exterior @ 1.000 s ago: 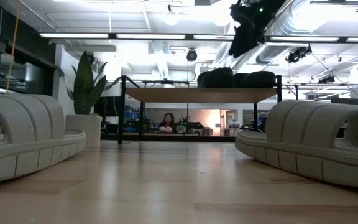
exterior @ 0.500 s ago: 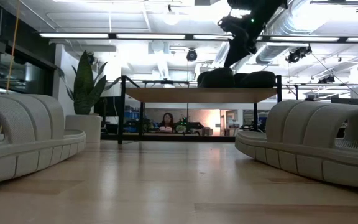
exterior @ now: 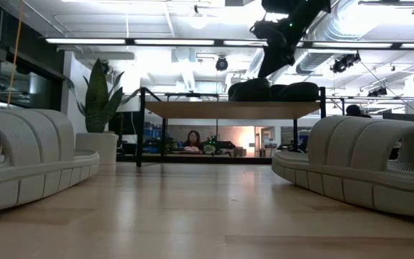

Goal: Pick and place slides into the shelf
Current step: Put the black slide on the shelf

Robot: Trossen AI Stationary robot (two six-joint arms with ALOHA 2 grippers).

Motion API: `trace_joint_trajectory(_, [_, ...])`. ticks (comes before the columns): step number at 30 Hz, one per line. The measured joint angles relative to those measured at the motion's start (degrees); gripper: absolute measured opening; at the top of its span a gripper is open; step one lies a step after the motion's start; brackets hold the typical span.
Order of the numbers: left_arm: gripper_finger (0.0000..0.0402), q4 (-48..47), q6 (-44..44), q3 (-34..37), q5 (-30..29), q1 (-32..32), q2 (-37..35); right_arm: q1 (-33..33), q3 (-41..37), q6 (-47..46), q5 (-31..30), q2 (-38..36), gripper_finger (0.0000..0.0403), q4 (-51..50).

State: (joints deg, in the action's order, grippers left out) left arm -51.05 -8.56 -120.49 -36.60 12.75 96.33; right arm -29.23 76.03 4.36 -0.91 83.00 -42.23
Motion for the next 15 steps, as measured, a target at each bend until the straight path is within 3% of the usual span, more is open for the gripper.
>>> trace_joint_trajectory(15, [0.0188, -0.15, -0.11, 0.0, -0.02, 0.0, 0.0, 0.0, 0.0, 1.21, 0.09, 6.32, 0.0, 0.28])
